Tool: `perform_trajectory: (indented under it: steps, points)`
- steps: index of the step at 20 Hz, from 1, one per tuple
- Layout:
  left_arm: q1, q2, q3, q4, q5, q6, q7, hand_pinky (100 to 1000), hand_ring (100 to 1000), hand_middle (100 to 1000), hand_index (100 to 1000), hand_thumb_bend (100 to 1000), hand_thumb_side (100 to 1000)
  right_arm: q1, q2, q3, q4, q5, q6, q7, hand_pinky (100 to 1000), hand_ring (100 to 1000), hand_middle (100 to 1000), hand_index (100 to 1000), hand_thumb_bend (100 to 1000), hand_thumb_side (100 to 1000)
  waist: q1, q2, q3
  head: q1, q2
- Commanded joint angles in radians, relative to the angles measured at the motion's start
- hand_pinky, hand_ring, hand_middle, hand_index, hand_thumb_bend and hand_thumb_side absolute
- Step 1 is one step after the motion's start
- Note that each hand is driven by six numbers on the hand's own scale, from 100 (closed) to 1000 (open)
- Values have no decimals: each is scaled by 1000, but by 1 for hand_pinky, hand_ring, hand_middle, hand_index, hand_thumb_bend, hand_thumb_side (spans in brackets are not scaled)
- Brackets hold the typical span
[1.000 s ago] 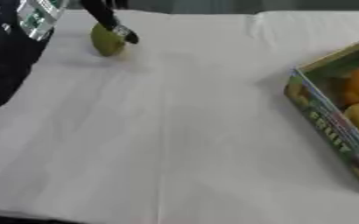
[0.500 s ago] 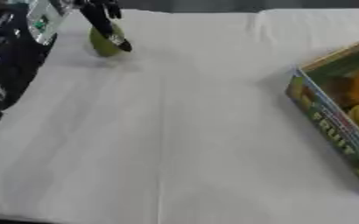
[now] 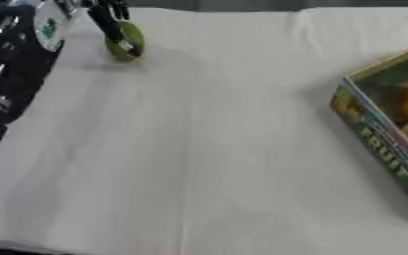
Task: Pick up the objects with one hand, pass them to the other hand, and then place them into the box on the other side of the table.
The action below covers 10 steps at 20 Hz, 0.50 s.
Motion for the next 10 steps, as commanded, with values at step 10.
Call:
perform_trajectory:
  steps: [10]
  points:
    - [-8,49,48,30,-42,34,103,846,824,754,812,644,177,7,1,-19,3,33,14,-3,780,583,722,746,100,649,11,15,-19,22,-31]
